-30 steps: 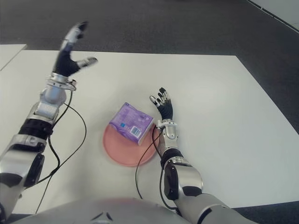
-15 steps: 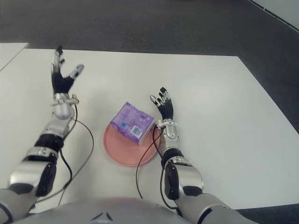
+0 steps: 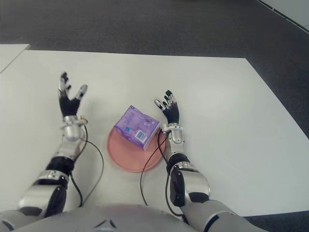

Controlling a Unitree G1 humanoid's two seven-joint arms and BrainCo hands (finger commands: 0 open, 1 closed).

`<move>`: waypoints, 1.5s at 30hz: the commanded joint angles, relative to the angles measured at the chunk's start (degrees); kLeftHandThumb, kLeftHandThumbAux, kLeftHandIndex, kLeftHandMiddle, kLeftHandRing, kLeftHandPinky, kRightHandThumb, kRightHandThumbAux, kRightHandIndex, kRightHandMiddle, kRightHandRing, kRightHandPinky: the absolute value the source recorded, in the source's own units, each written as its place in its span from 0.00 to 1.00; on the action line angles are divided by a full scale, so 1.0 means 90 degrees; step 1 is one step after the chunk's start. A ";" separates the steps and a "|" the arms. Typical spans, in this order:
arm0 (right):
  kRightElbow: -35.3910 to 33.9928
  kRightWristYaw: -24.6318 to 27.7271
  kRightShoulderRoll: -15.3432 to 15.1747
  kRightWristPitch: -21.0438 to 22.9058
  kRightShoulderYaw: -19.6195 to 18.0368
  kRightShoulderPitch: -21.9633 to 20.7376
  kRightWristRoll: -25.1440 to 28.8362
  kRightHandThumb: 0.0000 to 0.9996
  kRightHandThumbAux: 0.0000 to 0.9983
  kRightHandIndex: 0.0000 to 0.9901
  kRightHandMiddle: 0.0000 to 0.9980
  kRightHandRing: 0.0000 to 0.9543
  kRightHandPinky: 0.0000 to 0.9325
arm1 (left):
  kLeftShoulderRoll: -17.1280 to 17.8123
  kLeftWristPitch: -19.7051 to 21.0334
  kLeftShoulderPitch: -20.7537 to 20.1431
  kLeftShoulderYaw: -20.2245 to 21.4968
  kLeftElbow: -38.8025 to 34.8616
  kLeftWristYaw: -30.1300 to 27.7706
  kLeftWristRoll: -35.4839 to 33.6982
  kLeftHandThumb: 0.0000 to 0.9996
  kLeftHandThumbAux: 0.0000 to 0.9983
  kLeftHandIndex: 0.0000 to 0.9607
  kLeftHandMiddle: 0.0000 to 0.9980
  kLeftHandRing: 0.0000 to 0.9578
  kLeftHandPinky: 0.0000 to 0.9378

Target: Put the tissue paper into the plate.

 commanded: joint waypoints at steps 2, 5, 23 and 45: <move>0.0406 -0.0056 0.0110 0.0506 0.0003 0.0666 0.0047 0.10 0.72 0.08 0.06 0.04 0.05 | -0.0272 -0.0170 0.0330 -0.0198 0.0292 -0.0096 0.0035 0.00 0.48 0.00 0.00 0.00 0.00; 0.0390 -0.0050 0.0107 0.0498 0.0002 0.0682 0.0056 0.10 0.71 0.08 0.06 0.04 0.05 | -0.0361 -0.0241 0.0434 -0.0261 0.0355 -0.0152 0.0007 0.00 0.49 0.00 0.00 0.00 0.00; 0.0269 0.0004 0.0076 0.0530 -0.0026 0.0754 0.0107 0.11 0.66 0.09 0.08 0.05 0.06 | -0.0436 -0.0427 0.1208 -0.0757 0.0696 -0.1203 -0.0072 0.00 0.43 0.00 0.00 0.00 0.00; 0.0154 -0.0016 0.0030 0.0534 -0.0016 0.0783 0.0096 0.10 0.68 0.10 0.09 0.06 0.07 | -0.0313 -0.0453 0.1242 -0.0740 0.0891 -0.1325 -0.0009 0.00 0.42 0.00 0.00 0.00 0.00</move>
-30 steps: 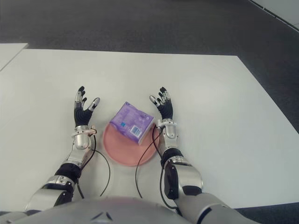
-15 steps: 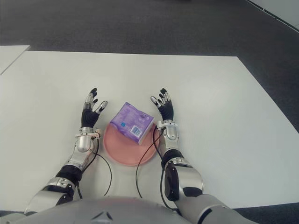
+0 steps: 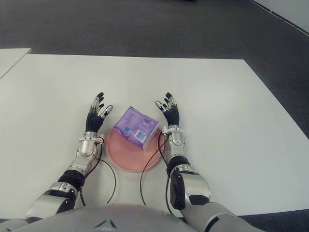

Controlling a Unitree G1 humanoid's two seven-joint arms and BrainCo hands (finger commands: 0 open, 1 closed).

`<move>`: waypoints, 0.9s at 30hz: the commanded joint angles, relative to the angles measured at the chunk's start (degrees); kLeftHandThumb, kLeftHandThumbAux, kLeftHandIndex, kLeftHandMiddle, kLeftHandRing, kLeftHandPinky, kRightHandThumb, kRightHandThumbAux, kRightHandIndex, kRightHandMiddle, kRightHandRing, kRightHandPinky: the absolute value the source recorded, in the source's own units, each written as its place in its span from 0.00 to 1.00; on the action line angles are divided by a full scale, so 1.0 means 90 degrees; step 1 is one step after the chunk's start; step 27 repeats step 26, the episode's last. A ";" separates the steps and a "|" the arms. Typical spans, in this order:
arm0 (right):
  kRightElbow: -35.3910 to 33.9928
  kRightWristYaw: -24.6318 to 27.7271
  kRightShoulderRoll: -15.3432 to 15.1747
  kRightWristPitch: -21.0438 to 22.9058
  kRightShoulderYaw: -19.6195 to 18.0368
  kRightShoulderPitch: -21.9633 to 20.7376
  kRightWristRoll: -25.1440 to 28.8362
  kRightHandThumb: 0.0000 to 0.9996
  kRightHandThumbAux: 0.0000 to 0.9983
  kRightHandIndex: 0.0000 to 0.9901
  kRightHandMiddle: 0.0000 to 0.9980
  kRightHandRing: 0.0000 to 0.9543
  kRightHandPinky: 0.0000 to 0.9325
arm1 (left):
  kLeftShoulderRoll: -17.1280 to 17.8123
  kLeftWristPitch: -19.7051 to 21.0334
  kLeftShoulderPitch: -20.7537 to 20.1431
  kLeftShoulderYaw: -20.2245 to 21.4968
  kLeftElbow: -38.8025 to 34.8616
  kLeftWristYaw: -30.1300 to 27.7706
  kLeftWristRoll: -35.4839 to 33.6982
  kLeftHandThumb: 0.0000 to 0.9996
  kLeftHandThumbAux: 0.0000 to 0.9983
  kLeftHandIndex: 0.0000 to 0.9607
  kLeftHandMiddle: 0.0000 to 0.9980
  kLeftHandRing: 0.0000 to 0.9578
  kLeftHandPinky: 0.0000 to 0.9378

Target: Put the tissue paper into the plate.

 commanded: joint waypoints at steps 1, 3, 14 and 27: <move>0.0295 -0.0070 0.0044 0.0473 -0.0018 0.0614 0.0078 0.10 0.68 0.10 0.09 0.06 0.07 | 0.0022 0.0031 0.0711 -0.0052 0.0238 0.0254 0.0227 0.00 0.42 0.00 0.00 0.00 0.00; 0.0269 -0.0079 0.0040 0.0469 -0.0004 0.0624 0.0062 0.10 0.67 0.09 0.09 0.06 0.07 | -0.0010 0.0056 0.0722 -0.0040 0.0107 0.0321 0.0240 0.00 0.43 0.00 0.00 0.00 0.00; 0.0223 -0.0138 0.0022 0.0436 0.0025 0.0639 0.0058 0.11 0.66 0.08 0.08 0.06 0.08 | -0.0062 0.0101 0.0712 -0.0032 -0.0109 0.0472 0.0260 0.00 0.43 0.00 0.00 0.00 0.00; -0.0012 -0.0356 -0.0026 -0.0042 0.0037 0.0753 -0.0005 0.13 0.65 0.07 0.08 0.05 0.05 | -0.0077 0.0100 0.0625 -0.0014 -0.0204 0.0497 0.0242 0.00 0.42 0.00 0.00 0.00 0.00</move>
